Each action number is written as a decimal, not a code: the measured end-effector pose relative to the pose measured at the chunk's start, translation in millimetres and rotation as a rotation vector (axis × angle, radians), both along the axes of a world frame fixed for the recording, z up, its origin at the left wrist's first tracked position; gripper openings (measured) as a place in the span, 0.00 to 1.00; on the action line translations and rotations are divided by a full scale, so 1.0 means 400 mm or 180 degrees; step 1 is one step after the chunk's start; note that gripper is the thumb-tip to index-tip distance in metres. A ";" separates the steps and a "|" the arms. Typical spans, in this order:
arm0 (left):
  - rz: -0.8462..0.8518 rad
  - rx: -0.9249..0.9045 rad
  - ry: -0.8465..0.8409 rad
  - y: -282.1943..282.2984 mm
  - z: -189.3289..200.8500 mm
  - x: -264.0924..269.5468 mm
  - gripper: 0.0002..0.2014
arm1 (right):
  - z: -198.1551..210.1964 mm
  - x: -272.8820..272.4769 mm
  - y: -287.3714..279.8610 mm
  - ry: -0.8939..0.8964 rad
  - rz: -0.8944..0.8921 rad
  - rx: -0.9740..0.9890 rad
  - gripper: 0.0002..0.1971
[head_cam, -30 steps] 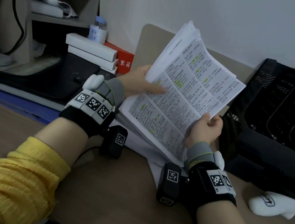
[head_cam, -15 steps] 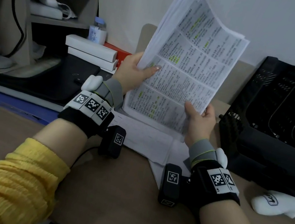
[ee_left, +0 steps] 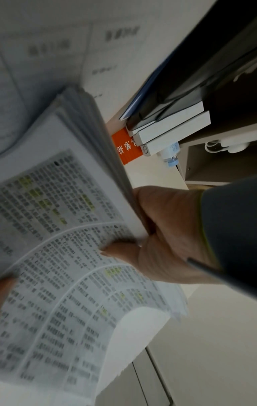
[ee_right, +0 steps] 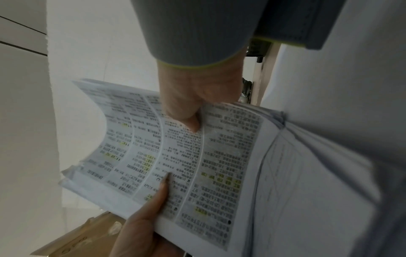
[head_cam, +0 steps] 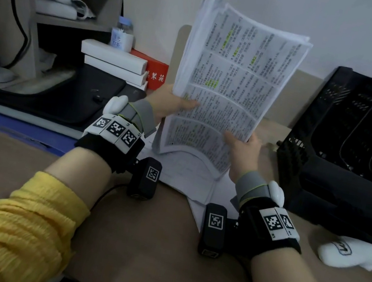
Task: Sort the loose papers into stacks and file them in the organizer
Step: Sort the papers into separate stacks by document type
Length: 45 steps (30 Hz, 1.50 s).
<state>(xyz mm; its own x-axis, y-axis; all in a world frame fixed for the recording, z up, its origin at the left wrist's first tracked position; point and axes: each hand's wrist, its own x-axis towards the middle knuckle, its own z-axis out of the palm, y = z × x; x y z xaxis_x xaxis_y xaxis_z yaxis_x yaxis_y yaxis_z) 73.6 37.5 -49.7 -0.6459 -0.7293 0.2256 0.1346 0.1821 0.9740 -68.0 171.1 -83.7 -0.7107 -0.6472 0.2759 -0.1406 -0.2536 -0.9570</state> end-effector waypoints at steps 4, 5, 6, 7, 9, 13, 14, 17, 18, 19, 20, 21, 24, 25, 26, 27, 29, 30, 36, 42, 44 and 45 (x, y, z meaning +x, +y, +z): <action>-0.0089 0.0144 -0.0136 -0.007 -0.004 0.011 0.24 | -0.007 0.007 0.001 -0.0225 0.0040 0.0314 0.08; -0.0107 0.0184 -0.0158 -0.010 -0.006 0.012 0.23 | -0.008 0.008 0.002 -0.0257 0.0010 0.0318 0.07; -0.0105 0.0192 -0.0175 -0.007 -0.006 0.014 0.22 | -0.009 0.011 0.005 -0.0279 -0.0022 0.0287 0.06; -0.0033 0.0121 -0.0192 -0.006 -0.004 0.014 0.21 | -0.007 0.012 0.007 -0.0316 -0.0039 0.0215 0.05; 0.0249 -0.0174 -0.0193 -0.001 0.006 0.012 0.16 | -0.004 0.011 0.007 -0.0355 -0.0049 0.0089 0.05; 0.0809 -0.0501 0.0048 0.004 0.030 0.014 0.09 | 0.012 0.007 -0.005 -0.0208 -0.0241 -0.0150 0.07; 0.0931 -0.0513 0.0056 0.004 0.034 0.016 0.08 | 0.011 0.003 -0.011 -0.0274 -0.0337 -0.0087 0.08; 0.1192 -0.0398 0.0163 -0.006 0.040 0.019 0.03 | -0.007 -0.025 -0.025 -0.0508 -0.0566 0.0351 0.08; 0.1282 -0.0372 0.0156 -0.012 0.037 0.019 0.04 | -0.012 -0.034 -0.024 -0.0608 -0.0554 0.0537 0.09; 0.1382 -0.0389 0.0093 -0.021 0.032 0.017 0.07 | -0.020 -0.044 -0.022 -0.0689 -0.0554 0.0701 0.11; 0.1446 -0.0387 0.0024 -0.028 0.026 0.017 0.08 | -0.023 -0.047 -0.019 -0.0826 -0.0553 0.0868 0.17; 0.1511 -0.0380 -0.0051 -0.035 0.020 0.018 0.08 | -0.027 -0.049 -0.016 -0.0956 -0.0557 0.1015 0.21; 0.1620 -0.0356 -0.0355 -0.052 0.007 0.023 0.06 | -0.035 -0.052 -0.011 -0.1281 -0.0450 0.1072 0.20; 0.1648 -0.0390 -0.0458 -0.057 0.005 0.024 0.08 | -0.036 -0.052 -0.012 -0.1323 -0.0420 0.1021 0.15; 0.1659 -0.0395 -0.0553 -0.057 0.004 0.025 0.12 | -0.036 -0.051 -0.012 -0.1322 -0.0428 0.1013 0.11; 0.1667 -0.0389 -0.0609 -0.057 0.003 0.024 0.15 | -0.038 -0.050 -0.011 -0.1309 -0.0437 0.1048 0.09; 0.1670 -0.0315 -0.0635 -0.056 0.003 0.026 0.18 | -0.044 -0.048 -0.016 -0.1204 -0.0382 0.1196 0.06; 0.1660 -0.0268 -0.0616 -0.054 0.003 0.026 0.18 | -0.046 -0.044 -0.017 -0.1134 -0.0356 0.1273 0.06; 0.1670 -0.0198 -0.0402 -0.039 0.018 0.022 0.14 | -0.048 -0.034 -0.004 -0.0534 -0.0191 0.1875 0.10; 0.1741 -0.0194 -0.0159 -0.038 0.030 0.030 0.05 | -0.045 -0.057 0.013 -0.0558 -0.0998 0.1265 0.14; 0.1767 -0.0244 -0.0210 -0.040 0.030 0.031 0.07 | -0.043 -0.058 0.022 -0.0576 -0.1053 0.1237 0.13; 0.1774 -0.0275 -0.0266 -0.041 0.029 0.030 0.09 | -0.043 -0.057 0.022 -0.0582 -0.1012 0.1258 0.12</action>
